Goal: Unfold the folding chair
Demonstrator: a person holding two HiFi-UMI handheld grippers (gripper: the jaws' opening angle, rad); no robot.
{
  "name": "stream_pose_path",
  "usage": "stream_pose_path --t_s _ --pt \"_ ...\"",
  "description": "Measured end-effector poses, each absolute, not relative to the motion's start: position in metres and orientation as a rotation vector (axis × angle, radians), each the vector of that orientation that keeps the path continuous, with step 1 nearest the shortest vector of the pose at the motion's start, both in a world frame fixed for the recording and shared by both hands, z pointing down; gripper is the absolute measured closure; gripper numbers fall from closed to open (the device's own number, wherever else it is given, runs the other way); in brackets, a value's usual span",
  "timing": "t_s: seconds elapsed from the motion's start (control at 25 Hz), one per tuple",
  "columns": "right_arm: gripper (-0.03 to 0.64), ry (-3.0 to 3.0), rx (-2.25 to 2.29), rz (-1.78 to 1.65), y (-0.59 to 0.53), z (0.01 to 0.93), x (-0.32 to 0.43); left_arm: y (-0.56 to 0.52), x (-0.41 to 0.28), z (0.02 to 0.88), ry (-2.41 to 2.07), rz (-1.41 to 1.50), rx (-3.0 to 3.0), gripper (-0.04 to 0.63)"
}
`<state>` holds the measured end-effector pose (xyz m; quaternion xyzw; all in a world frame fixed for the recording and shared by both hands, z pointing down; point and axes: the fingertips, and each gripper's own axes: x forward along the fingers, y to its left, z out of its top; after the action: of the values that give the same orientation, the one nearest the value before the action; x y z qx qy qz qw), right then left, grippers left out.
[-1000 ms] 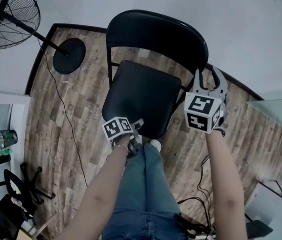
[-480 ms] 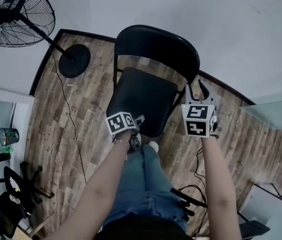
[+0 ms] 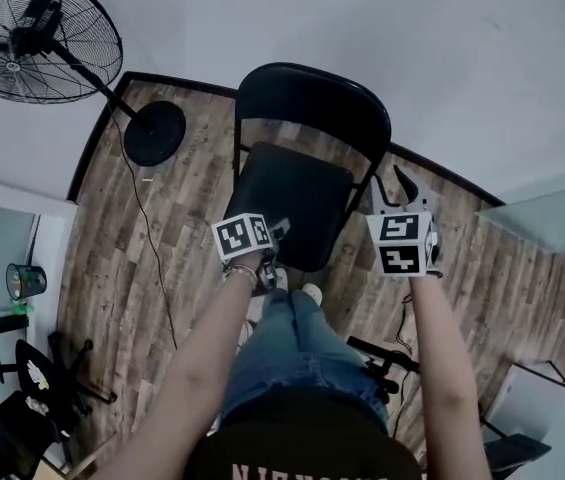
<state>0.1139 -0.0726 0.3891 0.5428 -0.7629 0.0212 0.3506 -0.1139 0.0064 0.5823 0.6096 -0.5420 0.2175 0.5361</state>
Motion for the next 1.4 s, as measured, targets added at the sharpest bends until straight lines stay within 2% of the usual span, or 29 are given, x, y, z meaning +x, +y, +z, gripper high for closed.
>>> stream_pose_path --t_s 0.16,0.28,1.24,1.4 --pt "0.475 -2.004 1.418 0.017 -0.060 0.364 0.117 -0.003 -0.107 0.552 -1.297 0.492 1.559 0.071" --pt "0.522 -2.055 1.461 -0.073 -0.050 0.336 0.116 -0.011 -0.107 0.526 -1.322 0.512 1.658 0.071" --pt "0.526 -2.125 1.546 -0.026 -0.035 0.268 0.124 -0.071 -0.102 0.367 -1.521 0.557 2.210 0.071" --pt "0.526 -2.155 1.532 -0.049 -0.040 0.257 0.117 -0.083 -0.101 0.337 -1.542 0.523 2.322 0.103"
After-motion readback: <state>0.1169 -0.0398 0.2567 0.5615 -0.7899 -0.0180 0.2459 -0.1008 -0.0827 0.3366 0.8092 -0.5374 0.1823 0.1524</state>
